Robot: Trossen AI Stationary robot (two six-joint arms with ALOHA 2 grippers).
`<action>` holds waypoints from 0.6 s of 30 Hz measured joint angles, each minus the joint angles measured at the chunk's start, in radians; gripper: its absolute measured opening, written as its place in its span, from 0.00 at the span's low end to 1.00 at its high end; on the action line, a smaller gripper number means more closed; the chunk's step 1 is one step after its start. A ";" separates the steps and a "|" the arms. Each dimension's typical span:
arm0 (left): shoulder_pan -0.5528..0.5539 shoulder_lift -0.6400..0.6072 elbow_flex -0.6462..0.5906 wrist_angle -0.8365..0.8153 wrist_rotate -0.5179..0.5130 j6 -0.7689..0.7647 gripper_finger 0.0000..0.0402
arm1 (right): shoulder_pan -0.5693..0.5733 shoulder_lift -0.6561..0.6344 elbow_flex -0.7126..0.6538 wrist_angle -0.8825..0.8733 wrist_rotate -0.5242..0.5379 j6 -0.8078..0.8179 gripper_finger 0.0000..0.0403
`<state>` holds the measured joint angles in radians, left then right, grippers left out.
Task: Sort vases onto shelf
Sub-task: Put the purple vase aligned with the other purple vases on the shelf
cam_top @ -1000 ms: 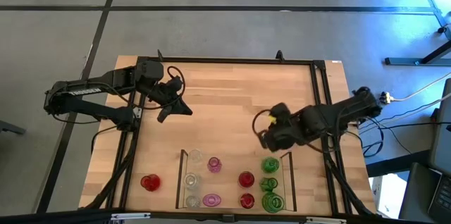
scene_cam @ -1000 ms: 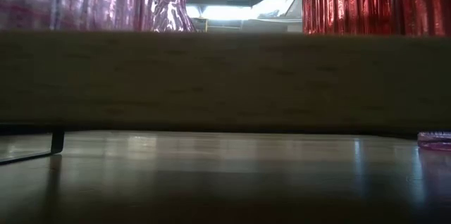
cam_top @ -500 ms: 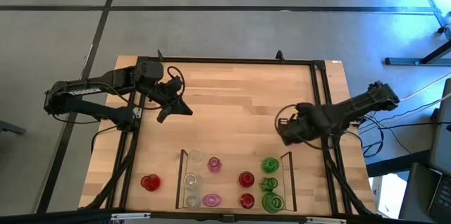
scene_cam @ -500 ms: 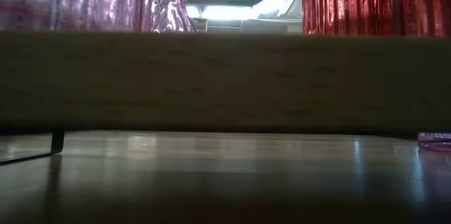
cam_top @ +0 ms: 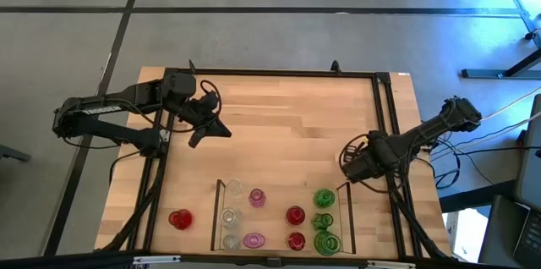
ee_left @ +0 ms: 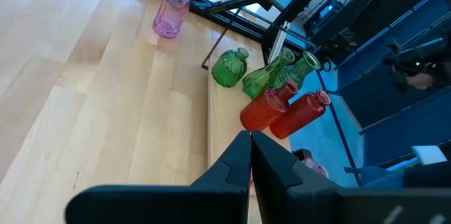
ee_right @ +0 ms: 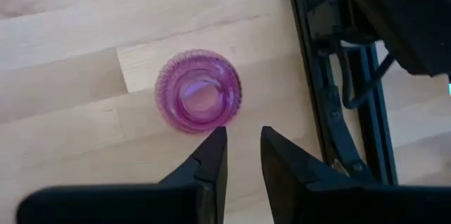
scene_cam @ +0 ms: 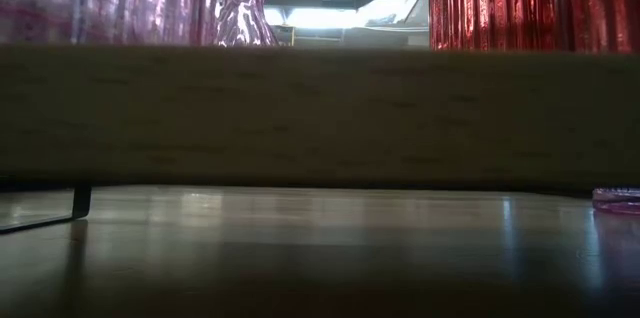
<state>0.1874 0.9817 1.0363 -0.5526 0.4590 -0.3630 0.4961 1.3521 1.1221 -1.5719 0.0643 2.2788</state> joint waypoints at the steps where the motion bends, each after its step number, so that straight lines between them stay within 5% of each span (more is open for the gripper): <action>1: 0.000 0.000 0.000 0.000 0.002 0.000 0.01 | 0.000 0.000 -0.002 0.001 0.007 0.003 0.18; 18: 0.000 0.000 0.000 0.000 -0.001 -0.001 0.01 | -0.105 -0.002 -0.078 -0.008 0.082 -0.006 0.18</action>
<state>0.1873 0.9816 1.0363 -0.5529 0.4583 -0.3637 0.3908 1.3504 1.0437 -1.5800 0.1467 2.2730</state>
